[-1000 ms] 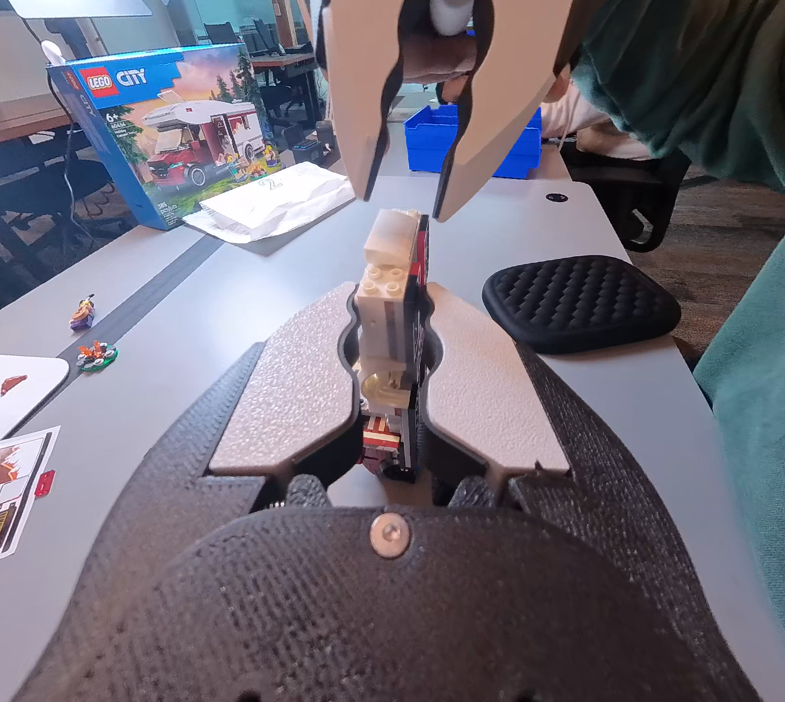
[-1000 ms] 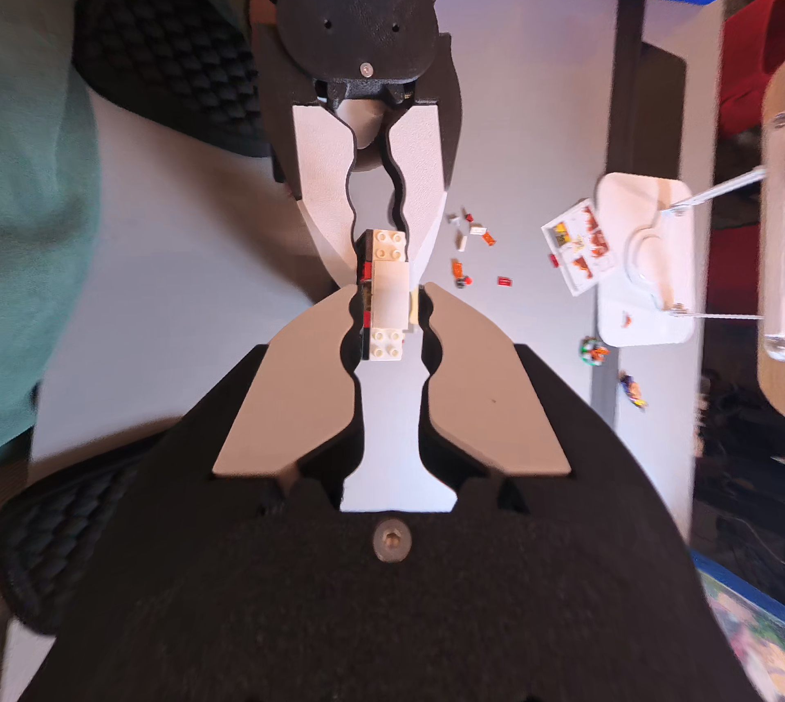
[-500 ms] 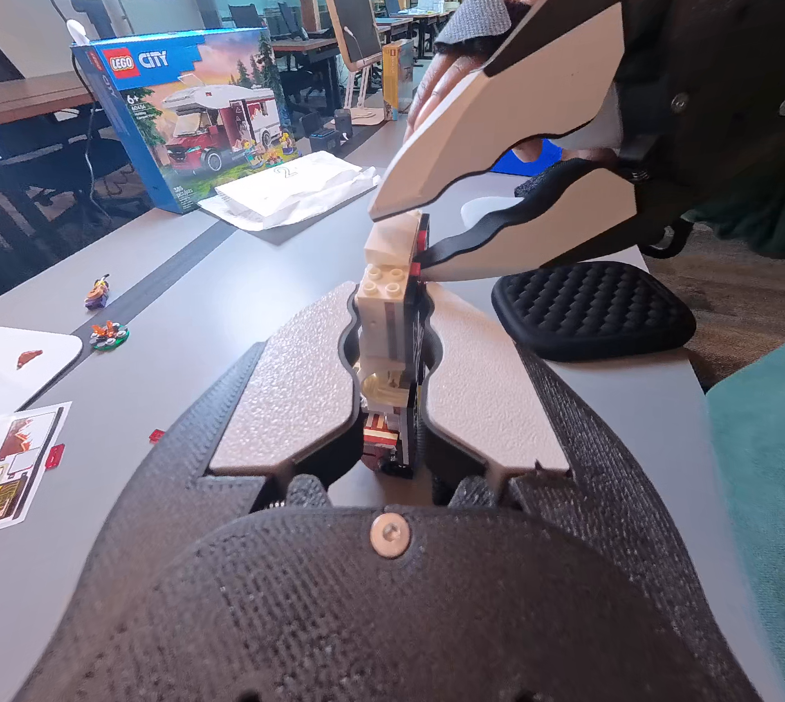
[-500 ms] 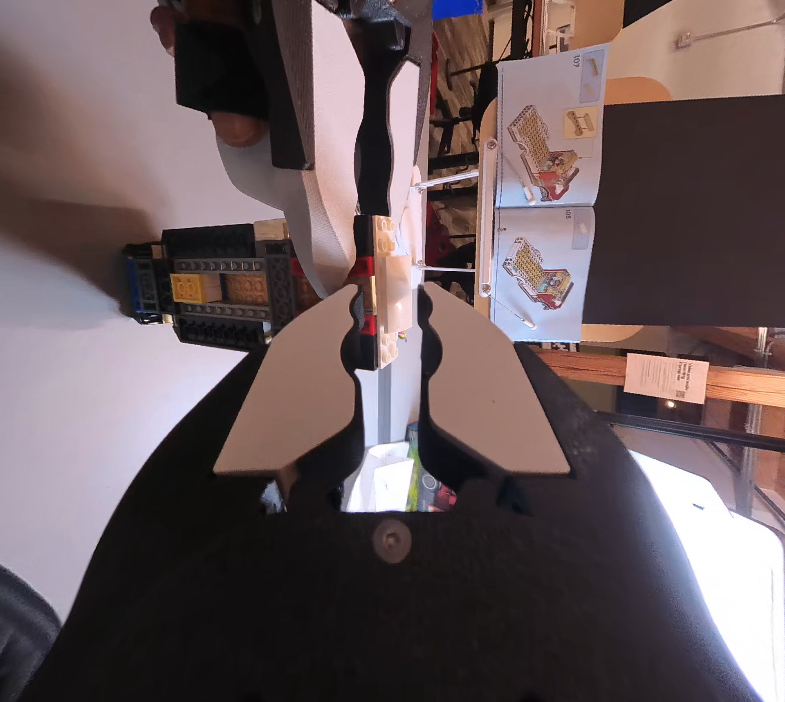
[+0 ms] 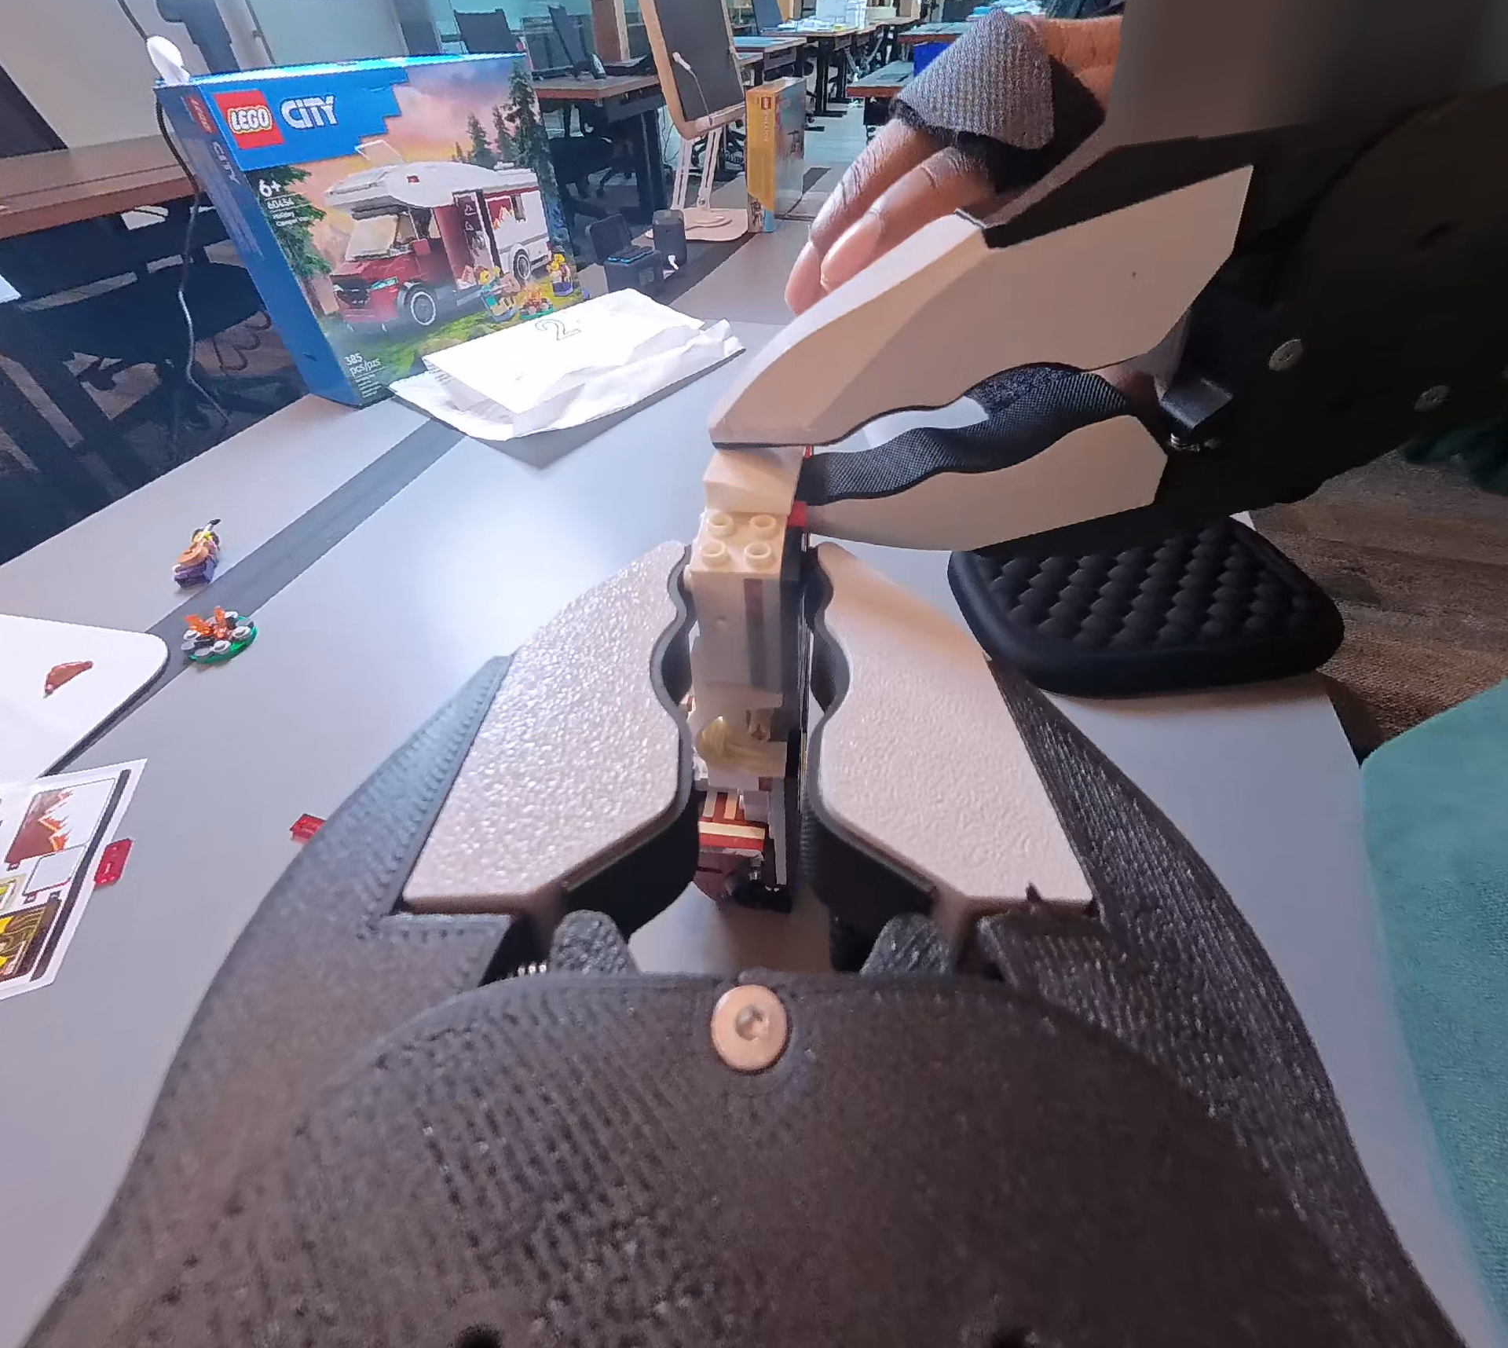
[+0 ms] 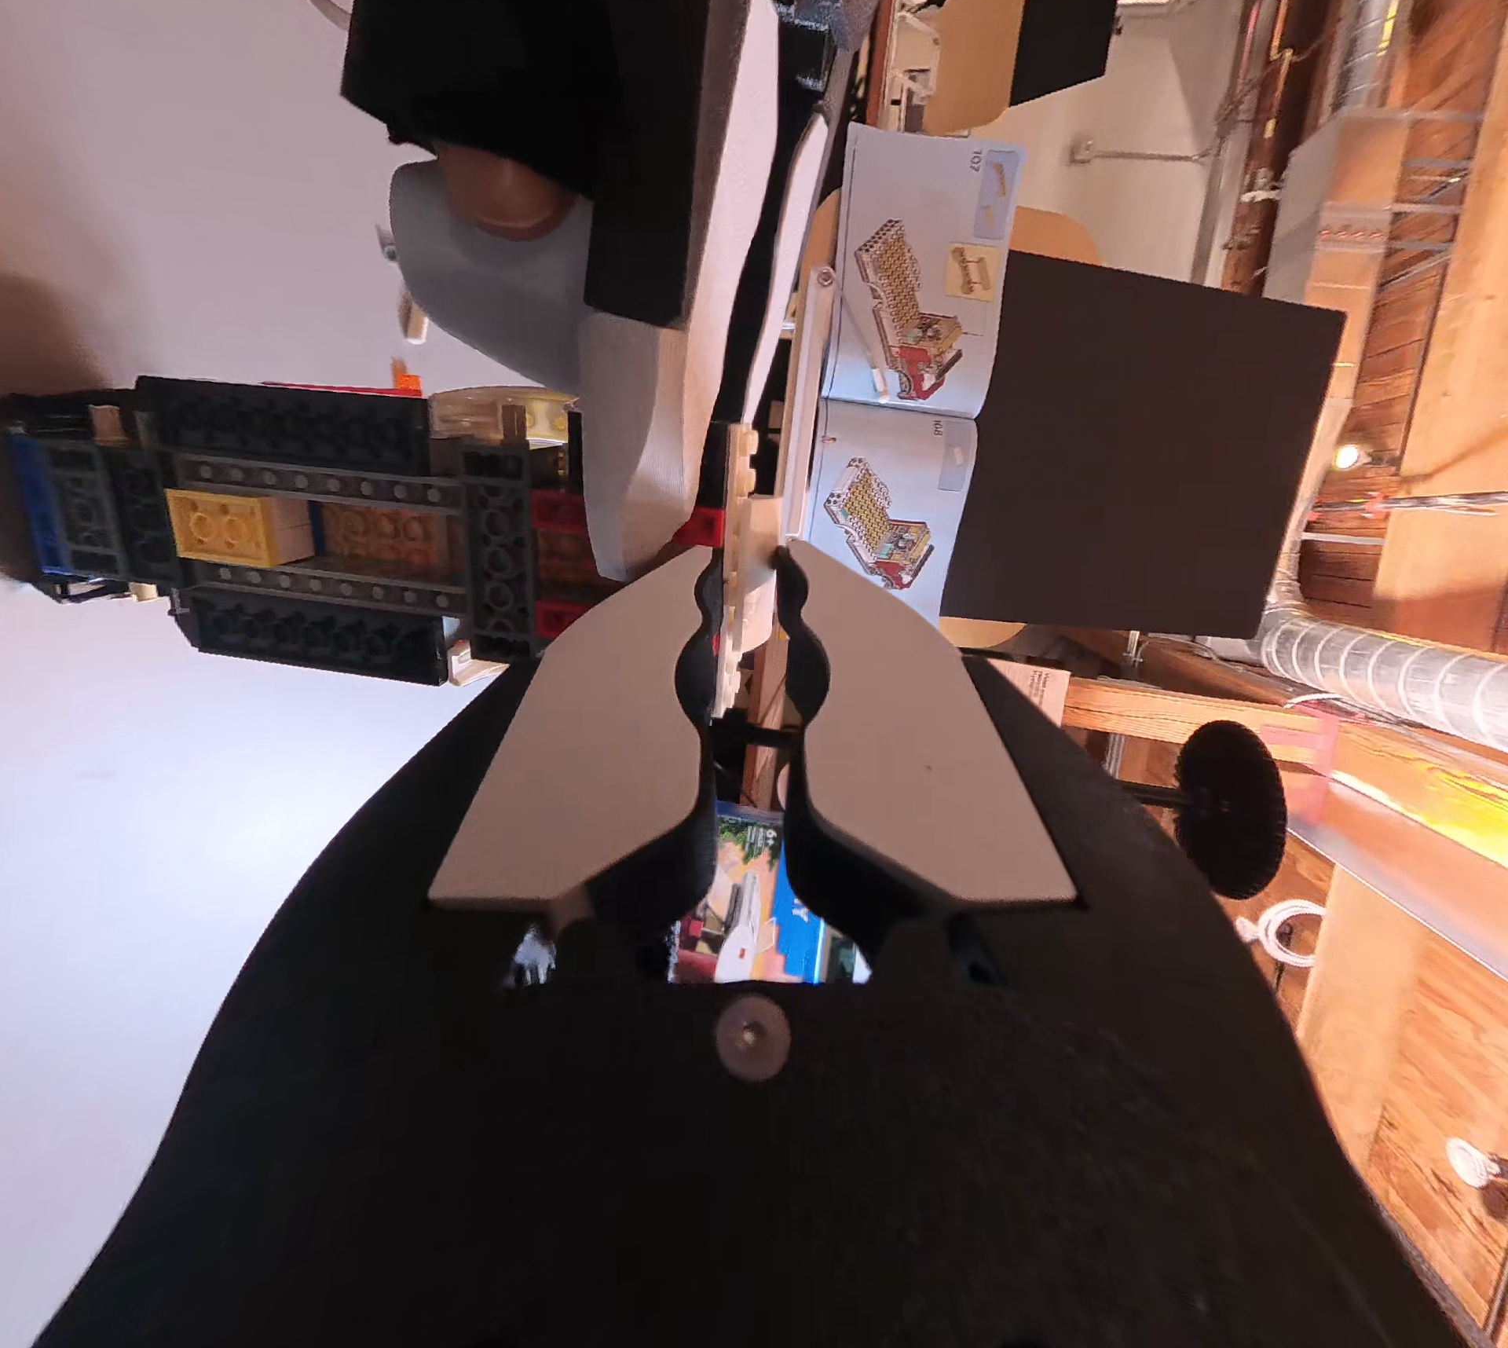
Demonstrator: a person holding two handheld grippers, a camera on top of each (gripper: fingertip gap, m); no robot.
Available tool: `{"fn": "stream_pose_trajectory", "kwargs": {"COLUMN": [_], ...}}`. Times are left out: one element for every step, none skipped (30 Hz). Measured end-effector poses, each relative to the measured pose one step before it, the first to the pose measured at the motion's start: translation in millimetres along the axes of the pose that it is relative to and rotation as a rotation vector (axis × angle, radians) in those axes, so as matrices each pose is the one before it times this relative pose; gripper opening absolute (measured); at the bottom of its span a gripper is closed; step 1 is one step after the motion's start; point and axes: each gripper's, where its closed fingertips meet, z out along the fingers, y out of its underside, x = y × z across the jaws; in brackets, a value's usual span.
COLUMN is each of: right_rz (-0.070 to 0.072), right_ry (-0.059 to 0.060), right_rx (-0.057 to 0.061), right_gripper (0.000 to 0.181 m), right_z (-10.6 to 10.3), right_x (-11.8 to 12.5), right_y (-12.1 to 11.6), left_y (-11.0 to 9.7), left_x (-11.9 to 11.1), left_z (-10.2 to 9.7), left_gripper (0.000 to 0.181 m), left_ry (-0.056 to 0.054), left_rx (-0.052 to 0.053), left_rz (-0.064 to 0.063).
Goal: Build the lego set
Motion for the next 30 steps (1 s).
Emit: {"fn": "stream_pose_trajectory", "kwargs": {"right_rz": [-0.0004, -0.0040, -0.0081, -0.0102, -0.0067, 0.0001, 0.0016, -0.0055, -0.0116, -0.0104, -0.0039, 0.0023, 0.0015, -0.0027, -0.0044, -0.0010, 0.0055, 0.0058, 0.0049, 0.0053, 0.0028, 0.0045, 0.0067, 0.0049, 0.0017, 0.0020, 0.0038, 0.0023, -0.0001, 0.0034], "right_ry": [0.0120, 0.0136, 0.0132, 0.0103, 0.0061, 0.0024, 0.0012, 0.0020, 0.0032, 0.0041, 0.0025, 0.0003, 0.0027, 0.0078, 0.0107, 0.0097, 0.0074, 0.0070, 0.0079, 0.0080, 0.0066, 0.0028, 0.0002, 0.0023, 0.0044, 0.0018, -0.0025, -0.0024, -0.0001, -0.0011], "right_rx": [0.0095, 0.0122, 0.0121, 0.0099, 0.0105, 0.0081, 0.0053, 0.0046, 0.0049, 0.0065, 0.0083, 0.0078, 0.0072, 0.0067, 0.0073, 0.0072, 0.0055, 0.0038, 0.0027, 0.0020, 0.0021, 0.0013, 0.0002, 0.0012, 0.0025, 0.0012, -0.0008, 0.0000, 0.0022, 0.0011], "right_gripper": [0.012, 0.011, 0.011, 0.012, 0.012, 0.012, 0.011, 0.012, 0.012, 0.012, 0.012, 0.012, 0.012, 0.011, 0.011, 0.011, 0.011, 0.011, 0.011, 0.010, 0.010, 0.010, 0.010, 0.010, 0.010, 0.010, 0.010, 0.010, 0.010, 0.010], "right_z": [0.17, 0.23, 0.12, -0.05, -0.18, -0.11, 0.14, 0.23, 0.26, 0.19, 0.26, 0.21, 0.24, 0.22, 0.20, 0.13, 0.13, 0.16, 0.23, 0.43, 0.49, 0.39, 0.21, 0.11, -0.10, -0.08, -0.24, -0.41, -0.37, -0.41], "right_x": [0.24, 0.25, 0.28, 0.14, 0.04, -0.05, 0.07, 0.10, 0.18, 0.06, 0.08, 0.16, 0.06, 0.23, 0.21, 0.23, 0.10, 0.17, 0.16, 0.16, 0.06, 0.04, -0.04, -0.05, -0.07, -0.03, -0.20, -0.10, -0.14, -0.22], "right_y": [0.03, 0.23, 0.40, 0.57, 0.15, 0.01, 0.11, 0.07, 0.10, -0.02, -0.07, -0.12, -0.30, -0.35, -0.31, -0.26, -0.11, -0.13, -0.02, 0.24, 0.15, 0.27, 0.03, -0.02, -0.07, 0.09, 0.00, -0.14, -0.04, 0.02], "left_y": [0.05, 0.02, 0.20, 0.30, 0.11, 0.07, 0.07, 0.03, 0.10, 0.03, 0.03, 0.05, 0.00, 0.12, 0.04, 0.09, -0.03, 0.11, 0.01, 0.06, -0.09, -0.04, 0.12, 0.00, 0.04, 0.06, -0.03, -0.05, 0.03, 0.00], "left_x": [-0.31, 0.01, 0.40, 0.50, 0.40, 0.25, -0.02, -0.08, -0.09, -0.08, 0.00, -0.02, -0.13, -0.10, 0.13, 0.25, 0.13, 0.05, -0.06, -0.27, -0.28, -0.27, -0.08, -0.01, 0.12, 0.21, 0.18, 0.37, 0.38, 0.24], "left_z": [-0.06, -0.02, 0.00, 0.00, 0.06, 0.08, 0.06, -0.09, -0.07, -0.03, -0.06, -0.16, -0.20, -0.29, -0.27, -0.20, -0.18, -0.09, -0.25, -0.12, -0.03, 0.00, -0.05, -0.06, 0.01, 0.14, 0.20, 0.10, 0.08, 0.33], "left_gripper": [0.025, 0.025, 0.024, 0.024, 0.024, 0.024, 0.024, 0.024, 0.024, 0.024, 0.024, 0.024, 0.024, 0.024, 0.024, 0.024, 0.024, 0.024, 0.024, 0.024, 0.024, 0.024, 0.024, 0.024, 0.024, 0.024, 0.024, 0.024, 0.024, 0.024], "left_ry": [0.0000, 0.0018, 0.0048, 0.0064, 0.0042, 0.0032, 0.0035, 0.0035, 0.0037, 0.0037, 0.0040, 0.0033, 0.0034, 0.0033, 0.0046, 0.0058, 0.0052, 0.0050, 0.0046, 0.0031, 0.0031, 0.0027, 0.0028, 0.0030, 0.0020, 0.0013, 0.0013, 0.0015, 0.0005, -0.0018], "left_rx": [-0.0003, -0.0019, -0.0035, -0.0044, -0.0029, -0.0016, -0.0014, -0.0016, -0.0014, -0.0009, -0.0009, -0.0017, -0.0013, -0.0004, 0.0003, -0.0003, -0.0011, -0.0015, -0.0012, -0.0002, 0.0001, -0.0013, -0.0026, -0.0025, -0.0012, -0.0008, -0.0010, -0.0016, -0.0013, -0.0016], "left_rz": [0.0013, 0.0009, 0.0042, 0.0073, 0.0074, 0.0017, -0.0030, -0.0011, -0.0006, -0.0008, 0.0002, 0.0004, 0.0005, -0.0006, -0.0002, -0.0006, -0.0013, -0.0003, -0.0026, -0.0037, -0.0034, -0.0010, 0.0009, 0.0003, 0.0008, 0.0000, 0.0007, 0.0011, 0.0033, 0.0032]}}
